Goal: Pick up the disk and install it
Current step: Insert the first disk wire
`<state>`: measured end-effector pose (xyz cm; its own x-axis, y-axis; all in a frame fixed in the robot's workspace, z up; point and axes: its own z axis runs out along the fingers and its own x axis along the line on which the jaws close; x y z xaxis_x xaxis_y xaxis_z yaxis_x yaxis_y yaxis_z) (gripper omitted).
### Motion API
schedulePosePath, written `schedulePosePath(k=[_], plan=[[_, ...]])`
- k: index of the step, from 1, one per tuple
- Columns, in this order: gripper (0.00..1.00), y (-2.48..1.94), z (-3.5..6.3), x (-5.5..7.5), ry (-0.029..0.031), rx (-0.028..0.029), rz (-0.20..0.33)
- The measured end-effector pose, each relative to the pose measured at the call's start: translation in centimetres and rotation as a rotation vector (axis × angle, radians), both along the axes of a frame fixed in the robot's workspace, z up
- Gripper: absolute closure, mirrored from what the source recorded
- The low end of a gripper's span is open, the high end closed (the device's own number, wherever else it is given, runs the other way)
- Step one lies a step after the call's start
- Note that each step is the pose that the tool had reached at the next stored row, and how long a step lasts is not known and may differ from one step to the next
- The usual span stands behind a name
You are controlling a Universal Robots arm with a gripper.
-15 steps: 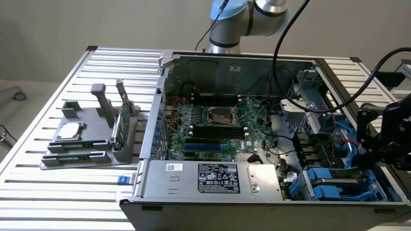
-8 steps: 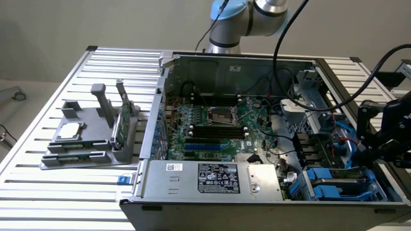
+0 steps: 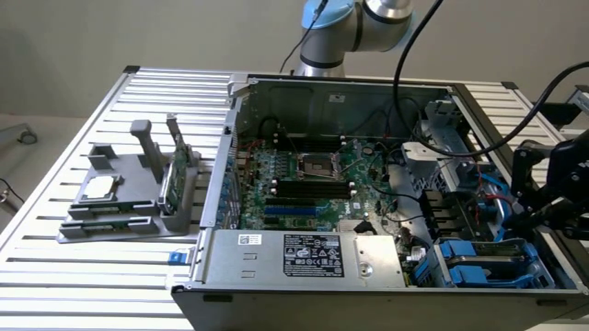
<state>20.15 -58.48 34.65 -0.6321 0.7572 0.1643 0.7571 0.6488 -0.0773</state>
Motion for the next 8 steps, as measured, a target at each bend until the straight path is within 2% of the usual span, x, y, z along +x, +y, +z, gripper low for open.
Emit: schedulePosePath(k=[8], plan=[[0.84, 0.00, 0.00, -0.09, 0.0014, 0.0000, -0.073]])
